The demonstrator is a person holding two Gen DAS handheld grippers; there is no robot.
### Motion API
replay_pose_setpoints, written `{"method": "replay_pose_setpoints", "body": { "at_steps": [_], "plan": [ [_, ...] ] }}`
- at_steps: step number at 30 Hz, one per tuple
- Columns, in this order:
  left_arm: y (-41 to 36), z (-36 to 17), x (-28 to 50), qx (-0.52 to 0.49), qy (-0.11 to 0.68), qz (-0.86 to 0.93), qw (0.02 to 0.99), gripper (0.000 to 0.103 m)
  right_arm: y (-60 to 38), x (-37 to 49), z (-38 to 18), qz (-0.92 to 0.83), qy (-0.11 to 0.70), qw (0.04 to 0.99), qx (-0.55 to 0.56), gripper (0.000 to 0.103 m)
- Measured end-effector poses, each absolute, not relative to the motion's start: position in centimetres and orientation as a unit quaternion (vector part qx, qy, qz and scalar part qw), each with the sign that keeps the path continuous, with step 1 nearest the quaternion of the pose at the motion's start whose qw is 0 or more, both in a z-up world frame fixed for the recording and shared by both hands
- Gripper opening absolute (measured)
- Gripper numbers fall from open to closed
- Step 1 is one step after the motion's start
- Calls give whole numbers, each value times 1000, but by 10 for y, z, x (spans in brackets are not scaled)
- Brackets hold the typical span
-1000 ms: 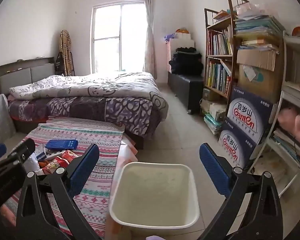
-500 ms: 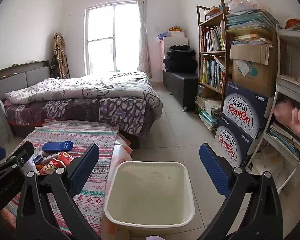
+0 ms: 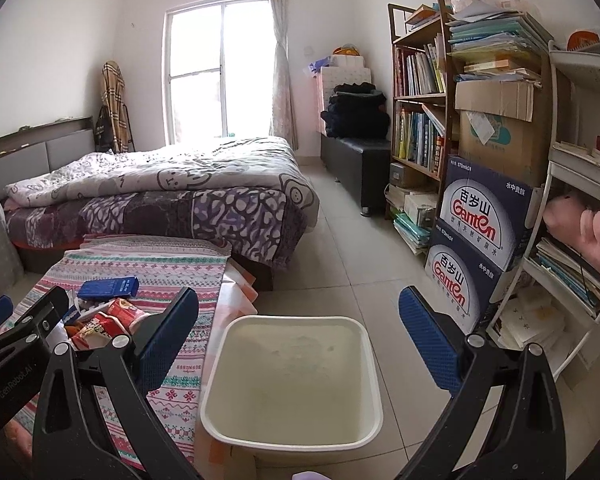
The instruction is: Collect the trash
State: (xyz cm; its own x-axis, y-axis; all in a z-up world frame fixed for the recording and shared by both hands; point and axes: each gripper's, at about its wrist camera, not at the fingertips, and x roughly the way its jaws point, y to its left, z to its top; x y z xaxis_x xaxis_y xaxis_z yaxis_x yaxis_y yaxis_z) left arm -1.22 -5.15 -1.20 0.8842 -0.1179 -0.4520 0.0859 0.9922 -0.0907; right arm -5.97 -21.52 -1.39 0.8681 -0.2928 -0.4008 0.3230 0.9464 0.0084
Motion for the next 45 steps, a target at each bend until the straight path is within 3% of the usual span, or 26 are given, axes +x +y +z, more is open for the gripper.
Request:
{"method": "replay_pose_setpoints", "body": {
  "at_steps": [45],
  "plan": [
    [-57,-15,-10,-30,240,-52,969,94,-221,-58,-17,-159,215,963,46,96]
  ]
}}
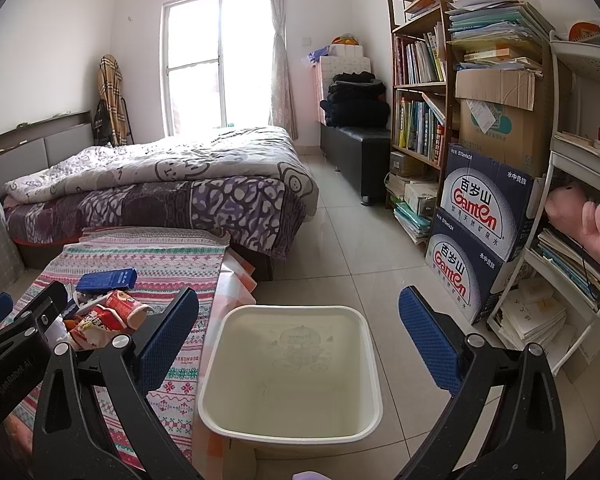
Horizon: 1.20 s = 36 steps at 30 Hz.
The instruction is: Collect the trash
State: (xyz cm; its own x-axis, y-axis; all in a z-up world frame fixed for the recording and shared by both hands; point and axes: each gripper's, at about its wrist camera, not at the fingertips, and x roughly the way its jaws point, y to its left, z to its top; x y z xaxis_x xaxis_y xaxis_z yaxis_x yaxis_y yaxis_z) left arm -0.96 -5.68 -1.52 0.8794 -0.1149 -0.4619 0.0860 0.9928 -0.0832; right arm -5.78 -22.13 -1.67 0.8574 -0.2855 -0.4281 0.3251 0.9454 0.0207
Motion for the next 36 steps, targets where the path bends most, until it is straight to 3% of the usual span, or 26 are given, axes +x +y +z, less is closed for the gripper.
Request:
{"method": "replay_pose_setpoints", "body": {
  "at_steps": [10,19,24,31,36],
  "plan": [
    [-33,-16,5,-44,261,-27,964,94,-214,-42,-21,-139,254,954,75,96],
    [38,-30,58,-63,356,79,929,96,-161,27,-20,-38,363,925,102,96],
    [91,-58,90,-85,451,111,882,96,-128,60,-35,13,415,904,102,96],
    [145,-98,118,-62,539,130,830,96,-93,97,-69,57,459,882,94,96],
    [193,-132,128,-127,590,144,785,96,-67,123,-86,83,472,873,91,96]
  ]
}}
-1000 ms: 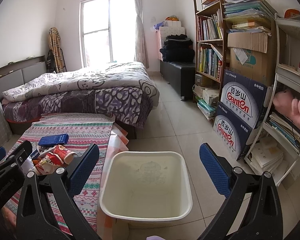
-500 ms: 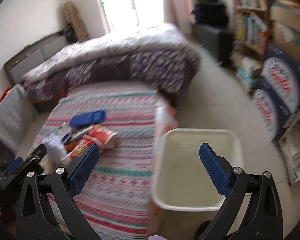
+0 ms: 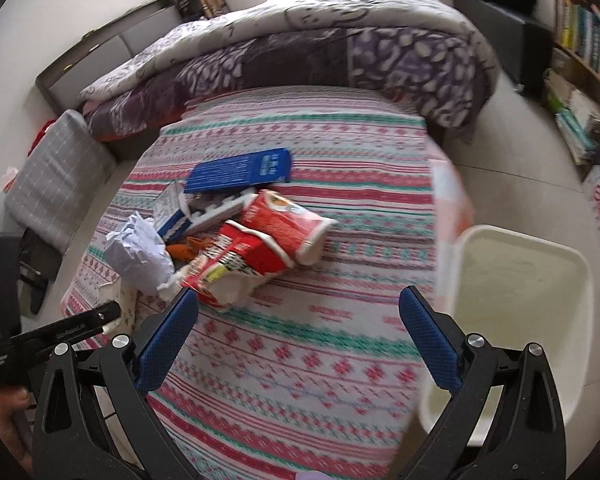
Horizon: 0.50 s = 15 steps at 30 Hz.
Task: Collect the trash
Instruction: 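Grasp the white leaf-print paper cup with the left tool while right tool reaches toward blue bag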
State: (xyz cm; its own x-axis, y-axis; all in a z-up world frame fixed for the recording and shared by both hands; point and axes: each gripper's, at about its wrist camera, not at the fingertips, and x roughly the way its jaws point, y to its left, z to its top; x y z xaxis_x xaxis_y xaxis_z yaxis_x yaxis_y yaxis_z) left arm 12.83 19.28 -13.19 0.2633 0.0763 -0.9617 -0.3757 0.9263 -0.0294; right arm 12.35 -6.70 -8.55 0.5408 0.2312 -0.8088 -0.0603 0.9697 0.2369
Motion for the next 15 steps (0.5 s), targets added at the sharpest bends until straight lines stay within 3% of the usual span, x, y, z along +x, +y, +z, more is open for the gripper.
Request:
{"method": "replay_pose_setpoints", "body": {
  "at_steps": [8,10,12,15],
  "plan": [
    [217,-172,144,-148,625,137,754,96,-22,150,-98,134,472,868,76,96],
    [216,-173,146,-133,623,140,758,89,-9,155,-101,149,472,866,68,96],
    [220,-179,146,-148,634,130,747,67,2,159,-106,161,473,864,59,96],
    [231,-177,139,-176,631,115,747,64,20,163,-112,180,474,861,42,96]
  ]
}}
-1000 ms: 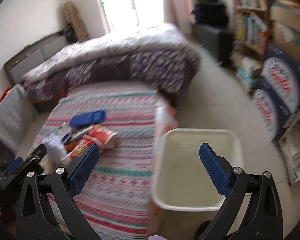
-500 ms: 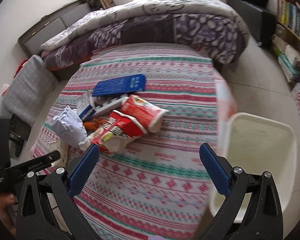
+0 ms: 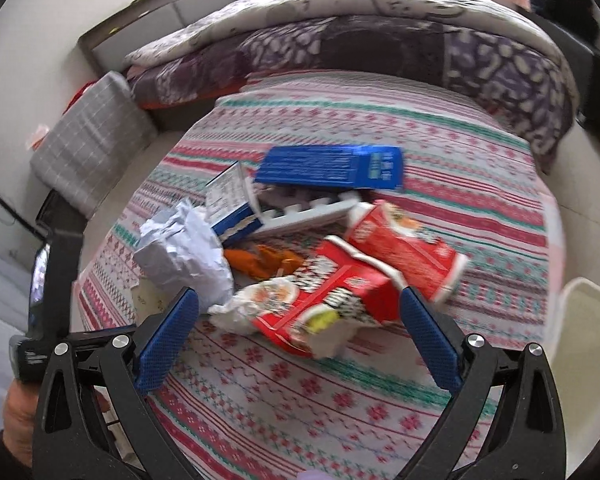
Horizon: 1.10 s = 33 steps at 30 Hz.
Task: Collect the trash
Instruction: 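Grasp the white leaf-print paper cup with the left tool while right tool reaches toward blue bag, then grasp the crumpled blue plastic bag with the right tool while left tool lifts the cup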
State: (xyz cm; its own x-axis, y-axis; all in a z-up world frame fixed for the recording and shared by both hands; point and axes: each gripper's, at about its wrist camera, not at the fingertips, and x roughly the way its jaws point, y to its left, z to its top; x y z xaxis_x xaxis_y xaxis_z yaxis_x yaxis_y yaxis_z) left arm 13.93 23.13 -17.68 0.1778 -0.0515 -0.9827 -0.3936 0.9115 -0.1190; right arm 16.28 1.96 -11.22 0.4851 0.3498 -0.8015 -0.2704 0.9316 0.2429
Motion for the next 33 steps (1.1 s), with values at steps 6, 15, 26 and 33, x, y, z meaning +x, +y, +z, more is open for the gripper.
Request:
{"method": "replay_pose_setpoints", "body": {
  "at_steps": [6,15,26,33],
  "plan": [
    [273,-136,116,-221,585,127,770,63,66,165,-117,226,456,861,-2,96],
    [317,-94,95,-230,520,169,805,64,134,169,-136,242,435,864,-71,96],
    [318,-85,99,-239,498,160,818,64,133,178,-134,238,428,871,-32,43],
    [291,-54,99,-213,433,156,862,64,103,163,-87,225,373,900,-11,43]
  ]
}}
